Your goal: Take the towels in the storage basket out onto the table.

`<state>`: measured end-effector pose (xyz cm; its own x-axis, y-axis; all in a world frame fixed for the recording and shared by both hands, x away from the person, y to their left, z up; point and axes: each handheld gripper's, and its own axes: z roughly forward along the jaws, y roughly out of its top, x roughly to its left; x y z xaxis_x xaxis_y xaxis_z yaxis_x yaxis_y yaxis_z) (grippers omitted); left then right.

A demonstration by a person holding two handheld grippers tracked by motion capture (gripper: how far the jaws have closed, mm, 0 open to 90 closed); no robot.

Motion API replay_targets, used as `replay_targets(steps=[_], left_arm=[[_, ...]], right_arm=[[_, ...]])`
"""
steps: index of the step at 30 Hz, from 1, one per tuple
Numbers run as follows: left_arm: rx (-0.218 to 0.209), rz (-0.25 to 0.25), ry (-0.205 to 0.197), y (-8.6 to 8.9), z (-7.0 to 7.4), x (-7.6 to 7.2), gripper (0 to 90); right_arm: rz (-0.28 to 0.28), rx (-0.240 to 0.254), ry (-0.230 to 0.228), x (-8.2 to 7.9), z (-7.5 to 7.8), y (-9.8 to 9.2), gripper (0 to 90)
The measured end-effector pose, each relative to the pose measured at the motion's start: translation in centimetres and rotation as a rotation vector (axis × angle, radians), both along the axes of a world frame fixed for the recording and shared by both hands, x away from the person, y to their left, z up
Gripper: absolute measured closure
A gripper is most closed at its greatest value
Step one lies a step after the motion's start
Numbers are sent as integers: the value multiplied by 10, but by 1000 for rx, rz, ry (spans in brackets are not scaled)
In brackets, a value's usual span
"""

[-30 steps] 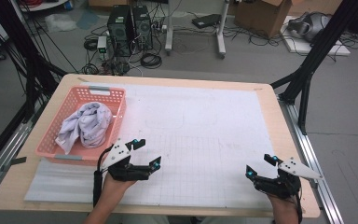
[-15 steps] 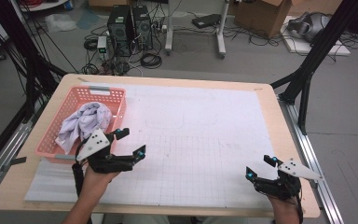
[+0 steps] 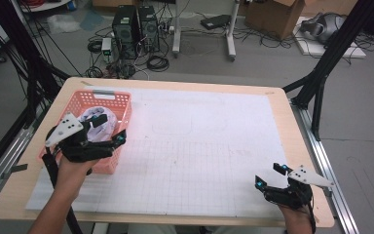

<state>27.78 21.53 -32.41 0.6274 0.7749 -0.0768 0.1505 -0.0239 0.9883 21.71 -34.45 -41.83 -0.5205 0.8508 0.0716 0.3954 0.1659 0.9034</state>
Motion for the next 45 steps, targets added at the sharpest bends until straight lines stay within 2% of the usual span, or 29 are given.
replay_targets(steps=[4, 7, 8, 9, 10, 12, 13, 14, 15, 16, 17, 19, 21, 22, 23, 24, 26, 27, 28, 30, 33, 36, 37, 39, 40, 41, 42, 44, 45], left_arm=[[7, 45, 16, 15, -1, 8, 157], [36, 83, 41, 25, -5, 18, 156], [43, 94, 56, 28, -6, 23, 156], [57, 110, 88, 34, -10, 32, 156], [57, 110, 88, 34, -10, 32, 156], [73, 137, 128, 41, -15, 44, 156], [79, 157, 152, 45, -18, 50, 157], [102, 182, 183, 49, -23, 59, 157], [102, 182, 183, 49, -23, 59, 158], [123, 203, 230, 52, -30, 68, 158], [123, 203, 230, 52, -30, 68, 157], [143, 217, 273, 54, -35, 75, 157], [205, 240, 319, 54, -41, 83, 157], [205, 240, 319, 54, -41, 83, 157], [252, 255, 353, 54, -46, 88, 158], [252, 255, 353, 54, -46, 88, 159], [304, 291, 405, 56, -54, 95, 161], [304, 291, 405, 56, -54, 95, 161], [309, 300, 422, 56, -57, 97, 160], [327, 309, 482, 58, -64, 103, 160], [339, 311, 501, 59, -68, 106, 151], [341, 298, 529, 59, -72, 109, 133], [356, 297, 539, 60, -73, 110, 127], [379, 299, 574, 62, -79, 113, 113], [375, 297, 589, 64, -82, 115, 113], [362, 285, 622, 64, -87, 116, 71], [362, 285, 622, 64, -87, 116, 39], [381, 256, 674, 61, -93, 119, 17], [388, 253, 681, 60, -94, 120, 17]], right_arm=[[2, -3, 7, 0, -1, 0, 146], [3, -7, 4, 1, -1, 0, 146], [3, -6, 6, 0, -1, 0, 146], [0, -6, 8, 0, -1, 0, 146], [3, -7, 6, 0, -1, 0, 146], [1, -7, 6, 0, -1, 0, 146], [0, -7, 8, 0, -1, 1, 146], [3, -9, 8, 0, -1, 1, 146], [3, -10, 5, 0, -1, 1, 146], [2, -6, 10, 0, -1, 1, 146], [2, -6, 10, 0, -1, 1, 146], [0, -7, 14, 0, -1, 0, 146], [1, -9, 17, 0, -2, 0, 146], [3, -12, 13, 1, -2, -1, 146], [4, -12, 13, 1, -2, -1, 146], [6, -13, 12, 1, -2, -1, 146], [6, -13, 11, 1, -2, 0, 146], [5, -12, 15, 1, -2, 0, 146], [6, -14, 15, 1, -2, 1, 146], [8, -15, 20, 1, -2, 1, 146], [10, -17, 21, 1, -3, 1, 146], [11, -19, 21, 1, -3, 1, 146], [11, -15, 27, 1, -3, 1, 146], [13, -18, 24, 1, -3, 2, 146], [13, -18, 24, 1, -3, 2, 146], [14, -20, 23, 1, -3, 2, 146], [16, -22, 20, 1, -3, 2, 146], [14, -26, 23, 1, -3, 2, 146], [13, -26, 23, 1, -3, 1, 146]])
